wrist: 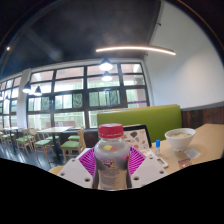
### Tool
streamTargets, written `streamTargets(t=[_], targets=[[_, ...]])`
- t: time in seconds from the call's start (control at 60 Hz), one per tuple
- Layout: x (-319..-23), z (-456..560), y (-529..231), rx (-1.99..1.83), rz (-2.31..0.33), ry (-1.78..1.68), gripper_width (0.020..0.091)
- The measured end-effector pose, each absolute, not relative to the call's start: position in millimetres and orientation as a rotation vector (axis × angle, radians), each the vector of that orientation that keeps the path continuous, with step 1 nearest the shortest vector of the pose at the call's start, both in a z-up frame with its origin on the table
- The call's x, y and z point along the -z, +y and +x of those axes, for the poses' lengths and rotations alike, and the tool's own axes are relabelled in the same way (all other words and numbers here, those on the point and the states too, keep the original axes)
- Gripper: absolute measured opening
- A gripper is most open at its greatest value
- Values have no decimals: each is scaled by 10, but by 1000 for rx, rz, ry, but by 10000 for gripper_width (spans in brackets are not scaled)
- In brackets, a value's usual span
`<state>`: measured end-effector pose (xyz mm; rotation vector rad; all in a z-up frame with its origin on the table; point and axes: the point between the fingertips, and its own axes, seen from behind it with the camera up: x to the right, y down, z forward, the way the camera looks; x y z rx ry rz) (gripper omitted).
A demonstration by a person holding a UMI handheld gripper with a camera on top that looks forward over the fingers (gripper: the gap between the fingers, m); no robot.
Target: Pour water
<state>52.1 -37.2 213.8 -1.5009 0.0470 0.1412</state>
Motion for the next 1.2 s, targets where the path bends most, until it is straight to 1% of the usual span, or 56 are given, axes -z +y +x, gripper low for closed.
streamTargets(t=[0.067,0.083,0.117,0.133,0.167,0.183,0.2,0.217,0.233,0.25,0.283,0.3,0.367,0.383,0.4,0.433,0.5,0.517,0.567,0.583,0.633,0.683,0.733,0.75,0.767,0.933,1.05,1.2], targets=[[-2030,564,-504,-188,-1538,63,368],[-1959,566,-433,-187,-1550,57,369],[-1932,577,-463,-178,-1561,42,370],[-1797,558,-334,-170,-1559,29,368],[-1770,578,-410,-153,-1563,5,373],[-1746,593,-446,-146,-1569,-3,379],[-1666,565,-377,-143,-1582,-17,414],[-1749,557,-421,-149,-1551,-25,397],[-1796,558,-463,-148,-1533,-39,405],[-1760,551,-468,-147,-1541,-50,400],[-1809,596,-557,-155,-1531,-41,397],[-1718,528,-364,-166,-1530,-32,397],[-1755,565,-520,-175,-1533,-42,407],[-1791,604,-564,-174,-1530,-44,419],[-1729,527,-379,-174,-1528,-44,431],[-1739,553,-435,-176,-1531,-41,451],[-1801,638,-598,-173,-1539,-42,516],[-1729,545,-408,-172,-1549,-42,534],[-1644,538,-451,-176,-1601,-57,648],[-1633,537,-499,-181,-1613,-75,706],[-1635,610,-656,-178,-1637,-103,846],[-1641,626,-710,-159,-1645,-79,836],[-1720,747,-899,-129,-1642,-72,830],[-1795,810,-1013,-124,-1642,-73,828],[-1758,753,-1024,-114,-1640,-77,828],[-2100,941,-1942,-55,-1619,-96,821],[-2226,780,-2610,-151,-1587,-102,821],[-2212,587,-3410,-274,-1584,-101,828]])
